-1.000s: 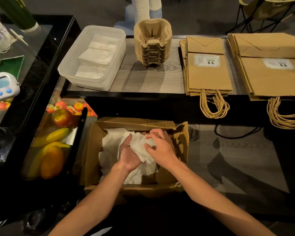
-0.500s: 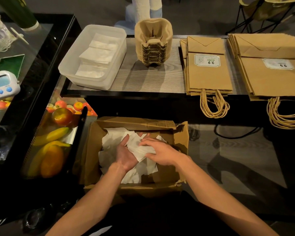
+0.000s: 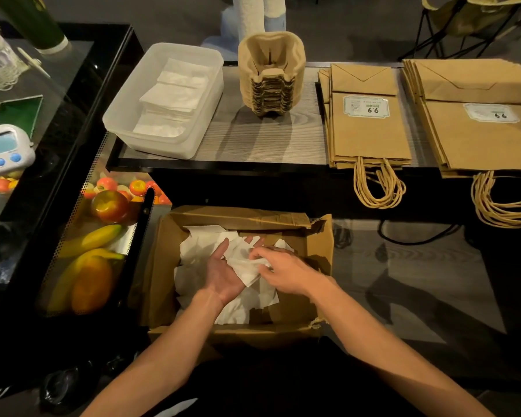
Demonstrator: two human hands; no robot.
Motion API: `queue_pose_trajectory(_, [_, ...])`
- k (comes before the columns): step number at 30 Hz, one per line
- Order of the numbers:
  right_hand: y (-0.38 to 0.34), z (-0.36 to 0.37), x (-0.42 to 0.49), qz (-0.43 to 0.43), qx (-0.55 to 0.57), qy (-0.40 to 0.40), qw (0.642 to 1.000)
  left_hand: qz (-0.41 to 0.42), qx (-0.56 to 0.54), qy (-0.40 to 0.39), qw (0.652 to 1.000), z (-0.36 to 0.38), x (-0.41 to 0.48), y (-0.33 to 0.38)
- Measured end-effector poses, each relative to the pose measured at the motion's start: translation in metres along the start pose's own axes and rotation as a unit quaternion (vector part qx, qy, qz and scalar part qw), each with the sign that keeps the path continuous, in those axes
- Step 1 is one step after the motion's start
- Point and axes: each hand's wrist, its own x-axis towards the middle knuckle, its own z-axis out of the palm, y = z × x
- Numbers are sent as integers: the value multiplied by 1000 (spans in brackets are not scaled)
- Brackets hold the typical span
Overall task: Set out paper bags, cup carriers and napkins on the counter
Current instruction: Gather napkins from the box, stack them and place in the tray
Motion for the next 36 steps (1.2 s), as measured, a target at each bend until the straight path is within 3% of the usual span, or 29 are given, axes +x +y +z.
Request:
queue_pose_trajectory(5, [-6,3,-1,51,30,64,996,19,65,-7,998,-1,4,1])
queue_pose_trajectory(17, [-1,-5,-3,62,91,120,987,23,207,-69,976,5,-4,0])
queue_pose_trajectory(23, [0,-7,0,87,197,148,965,32,249,-38,967,11,-7,1])
queue_pose_trajectory(36, [0,-10,10,157,300,193,921,60,301,5,952,6,5,-5])
